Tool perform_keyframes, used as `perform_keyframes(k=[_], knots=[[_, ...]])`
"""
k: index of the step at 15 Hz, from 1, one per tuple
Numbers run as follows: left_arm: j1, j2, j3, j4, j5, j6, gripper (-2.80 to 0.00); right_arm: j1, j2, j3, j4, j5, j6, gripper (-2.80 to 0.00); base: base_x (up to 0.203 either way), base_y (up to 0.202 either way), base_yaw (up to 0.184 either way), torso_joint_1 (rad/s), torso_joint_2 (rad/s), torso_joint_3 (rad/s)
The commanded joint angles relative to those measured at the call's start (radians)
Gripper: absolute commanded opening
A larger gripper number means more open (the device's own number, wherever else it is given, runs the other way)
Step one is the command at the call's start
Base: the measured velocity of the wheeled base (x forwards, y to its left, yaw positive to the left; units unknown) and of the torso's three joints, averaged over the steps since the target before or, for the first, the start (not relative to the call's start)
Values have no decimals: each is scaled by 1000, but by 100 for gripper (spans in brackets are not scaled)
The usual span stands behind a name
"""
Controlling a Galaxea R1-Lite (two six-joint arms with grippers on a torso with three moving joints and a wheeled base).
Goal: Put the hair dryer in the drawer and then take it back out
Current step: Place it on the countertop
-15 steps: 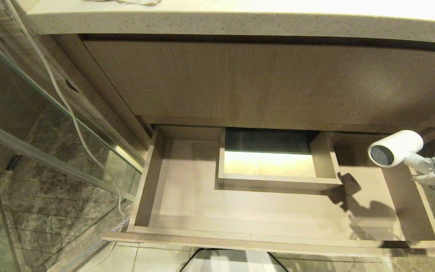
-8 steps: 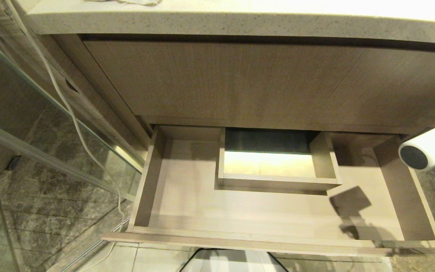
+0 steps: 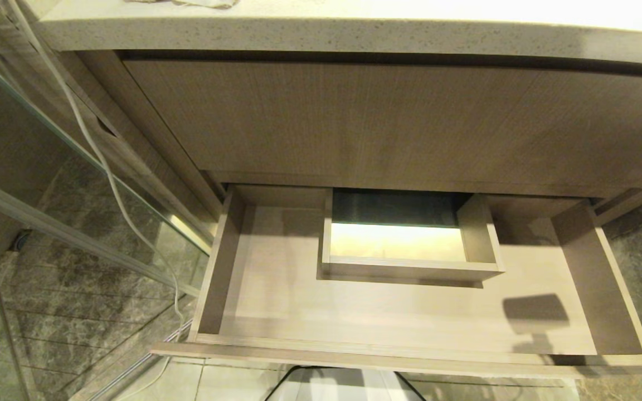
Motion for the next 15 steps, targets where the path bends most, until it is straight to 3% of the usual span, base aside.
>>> perform_keyframes(k=[1, 2, 3, 6, 10, 15], knots=[[0, 0, 2, 0, 0, 0, -280, -1, -37, -3, 6, -22, 5, -280, 0, 0, 0, 0, 0, 0], [0, 0, 2, 0, 0, 0, -280, 2, -53, -2, 6, -78, 37, -280, 0, 0, 0, 0, 0, 0], [0, 0, 2, 0, 0, 0, -280, 4, -56, -4, 3, -82, 71, -280, 0, 0, 0, 0, 0, 0], [0, 0, 2, 0, 0, 0, -280, 4, -56, -4, 3, -82, 71, -280, 0, 0, 0, 0, 0, 0], [0, 0, 2, 0, 0, 0, -280, 28, -95, 34, -14, -83, 177, -280, 0, 0, 0, 0, 0, 0], [0, 0, 0, 0, 0, 0, -280, 35, -88, 36, -49, -84, 237, -280, 0, 0, 0, 0, 0, 0]])
